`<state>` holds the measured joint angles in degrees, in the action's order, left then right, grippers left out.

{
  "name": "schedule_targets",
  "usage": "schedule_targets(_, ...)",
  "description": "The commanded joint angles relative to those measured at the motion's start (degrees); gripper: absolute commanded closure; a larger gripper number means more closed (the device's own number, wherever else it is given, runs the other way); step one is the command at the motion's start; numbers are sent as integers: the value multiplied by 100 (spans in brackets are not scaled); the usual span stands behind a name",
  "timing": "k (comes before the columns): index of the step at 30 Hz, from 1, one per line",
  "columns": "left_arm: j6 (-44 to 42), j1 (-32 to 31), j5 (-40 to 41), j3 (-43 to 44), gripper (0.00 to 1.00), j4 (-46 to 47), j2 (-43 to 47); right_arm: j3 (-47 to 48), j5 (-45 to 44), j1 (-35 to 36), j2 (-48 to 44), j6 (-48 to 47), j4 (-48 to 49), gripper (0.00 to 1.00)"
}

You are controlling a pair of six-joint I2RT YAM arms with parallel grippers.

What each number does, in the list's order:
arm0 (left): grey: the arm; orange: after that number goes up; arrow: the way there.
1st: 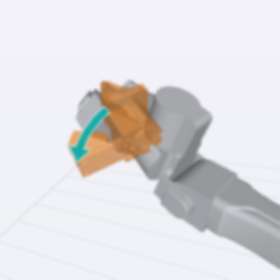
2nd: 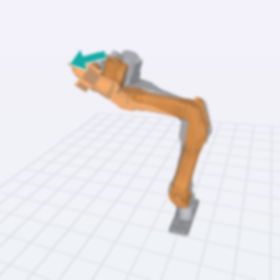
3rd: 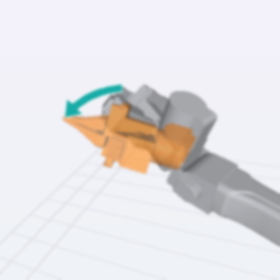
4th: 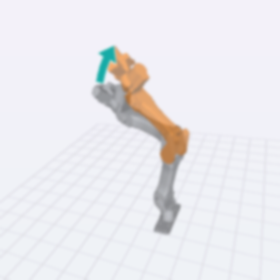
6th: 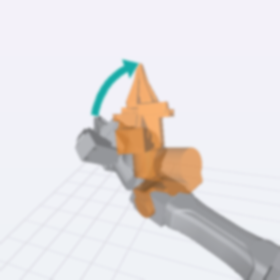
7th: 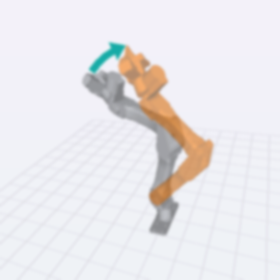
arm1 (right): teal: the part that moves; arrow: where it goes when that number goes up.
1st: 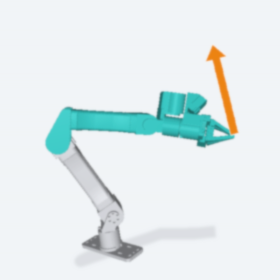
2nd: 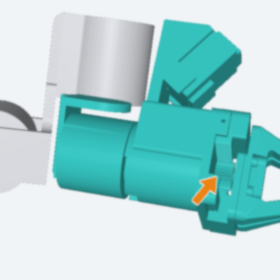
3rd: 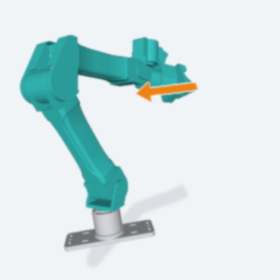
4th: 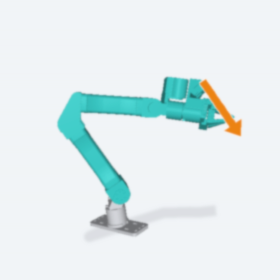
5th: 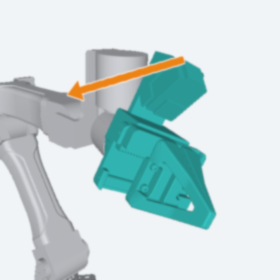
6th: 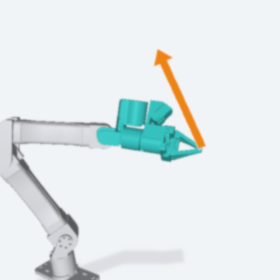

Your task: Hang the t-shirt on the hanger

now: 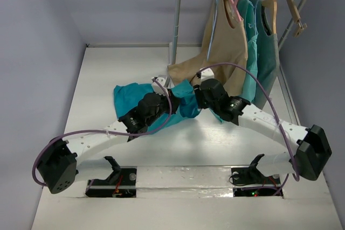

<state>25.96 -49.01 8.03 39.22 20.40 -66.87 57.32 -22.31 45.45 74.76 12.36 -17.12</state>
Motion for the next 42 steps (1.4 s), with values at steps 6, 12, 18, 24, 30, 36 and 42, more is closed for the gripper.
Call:
schedule_targets(6,331,137,68,50,100,394,-45,736,824,-10,-716,3,-370,33)
schedule_targets(12,358,190,-258,156,100,552,-335,1210,1334,-10,-1648,109,-135,69)
schedule_targets(18,314,243,-364,147,100,666,-388,2098,-606,-88,-1299,-558,796,67)
schedule_targets(24,208,243,-381,24,100,737,-379,3976,51,-1423,485,-533,289,40)
schedule_targets(30,112,243,-346,-99,100,737,-371,4832,-98,-1715,1672,-857,665,33)
schedule_targets(36,103,243,-443,-160,100,781,-344,5561,103,-1979,2358,-911,605,44)
schedule_targets(42,112,243,-452,-169,100,798,-309,5633,86,-2084,2561,-902,535,64)
